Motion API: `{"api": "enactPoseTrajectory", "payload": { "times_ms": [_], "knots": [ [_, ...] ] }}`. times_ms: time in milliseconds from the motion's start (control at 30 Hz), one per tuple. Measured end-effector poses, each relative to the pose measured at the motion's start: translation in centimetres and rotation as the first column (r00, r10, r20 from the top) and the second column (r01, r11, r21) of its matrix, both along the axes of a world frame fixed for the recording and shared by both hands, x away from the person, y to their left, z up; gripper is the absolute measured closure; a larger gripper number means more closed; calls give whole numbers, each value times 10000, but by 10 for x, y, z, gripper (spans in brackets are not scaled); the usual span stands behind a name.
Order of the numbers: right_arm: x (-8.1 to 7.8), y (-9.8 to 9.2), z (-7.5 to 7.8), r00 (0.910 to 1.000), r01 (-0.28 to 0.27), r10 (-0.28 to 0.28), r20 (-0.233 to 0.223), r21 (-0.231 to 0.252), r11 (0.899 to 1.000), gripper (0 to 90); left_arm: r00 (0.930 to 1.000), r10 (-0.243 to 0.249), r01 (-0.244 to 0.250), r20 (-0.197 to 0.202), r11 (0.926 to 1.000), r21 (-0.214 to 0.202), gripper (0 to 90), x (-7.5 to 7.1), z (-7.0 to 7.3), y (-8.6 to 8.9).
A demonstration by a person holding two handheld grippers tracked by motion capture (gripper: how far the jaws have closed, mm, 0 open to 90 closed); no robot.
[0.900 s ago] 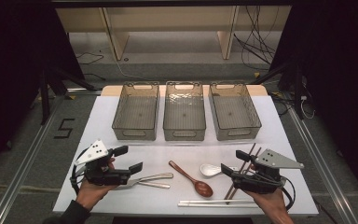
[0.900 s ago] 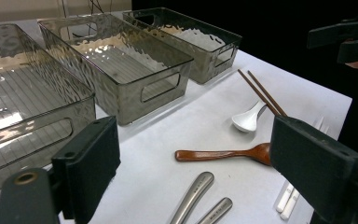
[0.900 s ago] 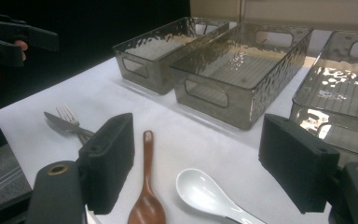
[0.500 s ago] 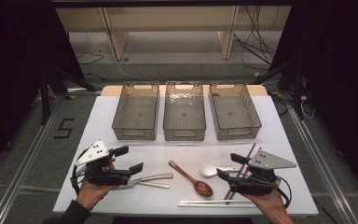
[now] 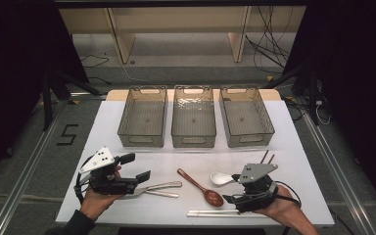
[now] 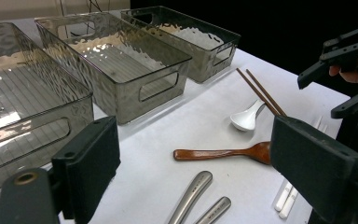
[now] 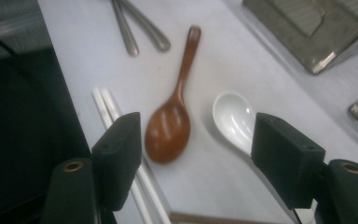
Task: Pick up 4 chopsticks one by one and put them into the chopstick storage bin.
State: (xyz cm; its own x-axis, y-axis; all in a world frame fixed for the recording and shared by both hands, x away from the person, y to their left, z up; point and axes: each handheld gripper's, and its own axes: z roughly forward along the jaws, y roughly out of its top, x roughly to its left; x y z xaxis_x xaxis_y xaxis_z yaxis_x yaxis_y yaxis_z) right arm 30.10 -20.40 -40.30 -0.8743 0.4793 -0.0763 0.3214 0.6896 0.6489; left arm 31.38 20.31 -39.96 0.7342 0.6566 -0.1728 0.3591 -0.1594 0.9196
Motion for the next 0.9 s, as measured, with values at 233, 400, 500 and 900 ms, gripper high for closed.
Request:
{"api": "enactPoseTrajectory", "payload": {
  "times_ms": [233, 400, 500, 900],
  "knots": [
    [1, -3, -11, 9972, -419, 319, -670, -1531, 9873, 407, 10000, -21, 21, -17, 10000, -9, 153, 0, 0, 0],
    [0, -1, -23, 9905, -938, 673, -1199, -2315, 9683, 479, 10000, -32, 32, -22, 10000, -5, 152, 0, 0, -1],
    [-2, 3, -24, 9871, -1217, 915, -1311, -2450, 9619, 518, 10000, -32, 32, -19, 10000, 6, 153, 0, 0, -1],
    [1, 16, -38, 9654, -2303, 1757, -1926, -3141, 9210, 656, 10000, -36, 36, -70, 10000, -12, 153, 1, 0, -1]
  ]
}}
